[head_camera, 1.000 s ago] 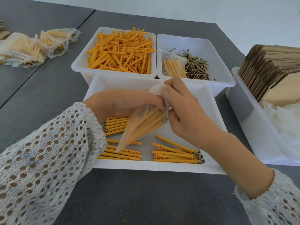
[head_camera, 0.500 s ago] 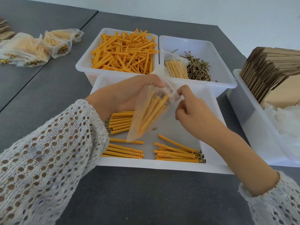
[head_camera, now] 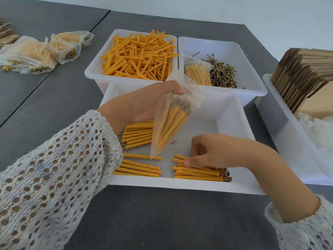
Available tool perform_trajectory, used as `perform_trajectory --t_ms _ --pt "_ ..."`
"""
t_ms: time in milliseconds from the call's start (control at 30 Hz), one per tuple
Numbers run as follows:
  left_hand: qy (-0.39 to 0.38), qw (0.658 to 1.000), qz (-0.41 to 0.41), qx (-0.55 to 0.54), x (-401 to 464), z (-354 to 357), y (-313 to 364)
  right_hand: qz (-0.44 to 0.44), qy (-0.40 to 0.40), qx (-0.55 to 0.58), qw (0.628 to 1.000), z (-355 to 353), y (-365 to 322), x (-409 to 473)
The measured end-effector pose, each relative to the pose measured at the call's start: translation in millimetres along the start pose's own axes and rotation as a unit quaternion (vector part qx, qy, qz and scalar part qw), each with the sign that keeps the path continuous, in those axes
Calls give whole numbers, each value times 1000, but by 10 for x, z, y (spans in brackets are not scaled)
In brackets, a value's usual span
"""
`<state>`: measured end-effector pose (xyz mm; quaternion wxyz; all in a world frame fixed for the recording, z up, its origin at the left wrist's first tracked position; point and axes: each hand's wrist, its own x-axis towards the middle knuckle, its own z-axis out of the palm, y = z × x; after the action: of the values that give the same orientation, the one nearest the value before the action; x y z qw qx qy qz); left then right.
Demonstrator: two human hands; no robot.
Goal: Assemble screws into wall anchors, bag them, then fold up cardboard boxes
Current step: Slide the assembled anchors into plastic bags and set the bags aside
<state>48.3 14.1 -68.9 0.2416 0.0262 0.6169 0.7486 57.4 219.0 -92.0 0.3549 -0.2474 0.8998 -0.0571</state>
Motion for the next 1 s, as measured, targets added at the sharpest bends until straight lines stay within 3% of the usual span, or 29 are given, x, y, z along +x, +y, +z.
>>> perform_trajectory --t_ms 100,433,667,1000 --pt "-3 1000 -9 30 6 1 -2 14 -4 -52 999 -2 13 -53" --pt "-13 999 -28 41 39 -29 -18 -31 9 -62 998 5 10 -156" --pt "7 998 -34 50 38 -7 -17 0 48 -137 989 90 -41 -182" --pt "1 996 -34 84 30 8 -40 -36 91 -86 991 94 -12 -259"
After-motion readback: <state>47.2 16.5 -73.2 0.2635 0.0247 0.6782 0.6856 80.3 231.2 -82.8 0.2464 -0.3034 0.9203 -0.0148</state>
